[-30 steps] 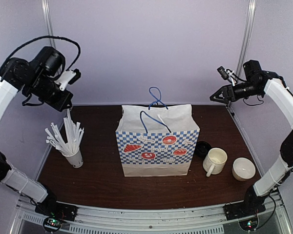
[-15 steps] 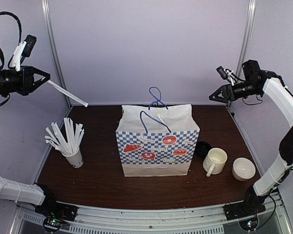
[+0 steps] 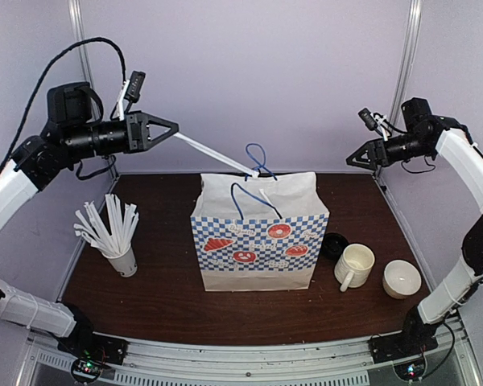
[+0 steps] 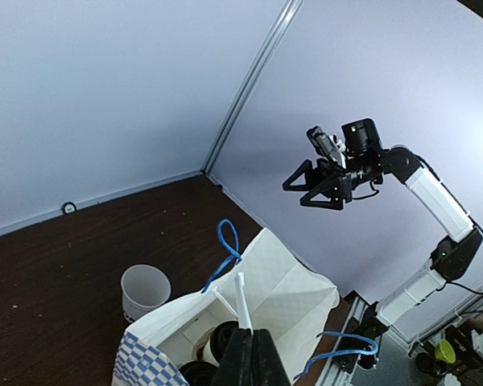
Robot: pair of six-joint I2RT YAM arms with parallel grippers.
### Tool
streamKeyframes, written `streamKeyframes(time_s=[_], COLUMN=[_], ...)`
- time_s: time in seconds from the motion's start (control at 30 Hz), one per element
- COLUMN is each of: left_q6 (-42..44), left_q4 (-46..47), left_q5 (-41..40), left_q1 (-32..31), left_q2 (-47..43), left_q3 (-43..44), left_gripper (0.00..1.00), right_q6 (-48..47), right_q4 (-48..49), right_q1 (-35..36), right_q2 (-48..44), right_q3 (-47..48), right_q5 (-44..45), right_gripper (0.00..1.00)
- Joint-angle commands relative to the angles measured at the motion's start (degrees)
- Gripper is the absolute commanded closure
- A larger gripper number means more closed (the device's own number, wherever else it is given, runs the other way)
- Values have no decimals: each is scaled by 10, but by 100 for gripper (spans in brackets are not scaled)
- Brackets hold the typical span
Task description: Pack the takeout coffee
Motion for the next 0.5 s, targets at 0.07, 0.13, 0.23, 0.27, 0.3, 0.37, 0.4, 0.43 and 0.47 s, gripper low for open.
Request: streamKeyframes(time_s=[0.07,0.13,0.23,0.27,0.3,0.37,0.4,0.43,0.47], left_q6=[-82,-72,-47,-34,-19,9,18,23,25], left_q4=[204,195,151,126,103,46,31,15,-1], left_q5=[52,55,51,44,34,12,9,14,23], left_q1=[-37,-55,-79,-87,-95,-107,-111,-113,-114], left_q2=[56,81,119,133,146,174,187,203,222], left_q3=[-57,-50,-19,-7,5,29,37,44,56], left_gripper=[100,100,100,100,100,100,100,100,98], right_q6=[-8,-9,-10,-10,-9,-10,-11,-11,-11], right_q4=[-6,-7,-8,-7,-7,-6,-6,-6,-6], right_q1=[-2,-2,-2,-1,-1,-1,-2,-1,-2], right_q2=[-21,-19,-19,-18,-18,-18,-18,-18,-19], right_q3=[-1,1,0,-1,-2,-4,-5,-6,-6], right_q5=[14,15,16,16,16,16,16,17,19], right_gripper=[19,19,19,19,19,19,19,19,19])
